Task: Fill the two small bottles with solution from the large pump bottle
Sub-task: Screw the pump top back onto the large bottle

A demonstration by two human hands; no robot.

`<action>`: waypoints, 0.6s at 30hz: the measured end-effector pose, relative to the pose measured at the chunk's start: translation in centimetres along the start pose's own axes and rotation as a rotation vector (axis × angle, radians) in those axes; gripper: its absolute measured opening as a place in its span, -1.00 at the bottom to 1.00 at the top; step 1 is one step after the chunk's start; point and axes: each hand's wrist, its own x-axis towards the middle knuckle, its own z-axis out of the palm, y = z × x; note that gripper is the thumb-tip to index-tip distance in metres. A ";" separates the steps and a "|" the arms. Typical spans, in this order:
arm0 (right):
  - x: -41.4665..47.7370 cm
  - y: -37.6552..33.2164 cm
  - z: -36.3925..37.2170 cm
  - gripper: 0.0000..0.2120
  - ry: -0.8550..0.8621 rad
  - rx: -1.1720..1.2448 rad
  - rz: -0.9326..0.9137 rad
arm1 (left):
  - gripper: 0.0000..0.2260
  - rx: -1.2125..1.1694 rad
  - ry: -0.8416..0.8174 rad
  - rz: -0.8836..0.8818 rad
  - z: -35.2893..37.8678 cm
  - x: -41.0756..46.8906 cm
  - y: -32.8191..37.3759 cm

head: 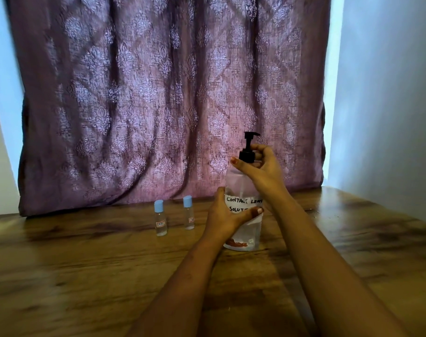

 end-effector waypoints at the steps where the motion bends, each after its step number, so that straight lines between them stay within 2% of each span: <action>1: 0.0 -0.1 0.0 -0.57 -0.040 0.004 0.010 | -0.27 -0.010 0.007 -0.006 -0.1 0.0 -0.1; 5: 0.2 -0.2 -0.3 -0.71 -0.145 0.125 0.081 | -0.24 -0.041 0.025 -0.029 -0.1 -0.1 -0.2; 8: 0.0 -0.2 -0.2 -0.72 -0.056 0.076 0.036 | -0.26 -0.042 0.014 -0.030 -0.1 0.0 -0.2; 12: 0.0 -0.1 0.0 -0.57 0.072 0.013 0.019 | -0.38 0.020 -0.013 0.012 -0.1 -0.2 0.4; 16: -0.1 -0.4 -0.2 -0.56 -0.059 0.025 0.045 | -0.26 -0.006 0.008 -0.008 -0.1 -0.2 0.3; 18: -0.1 -0.3 -0.3 -0.64 -0.138 0.094 0.104 | -0.24 -0.042 0.026 -0.026 -0.2 -0.2 0.0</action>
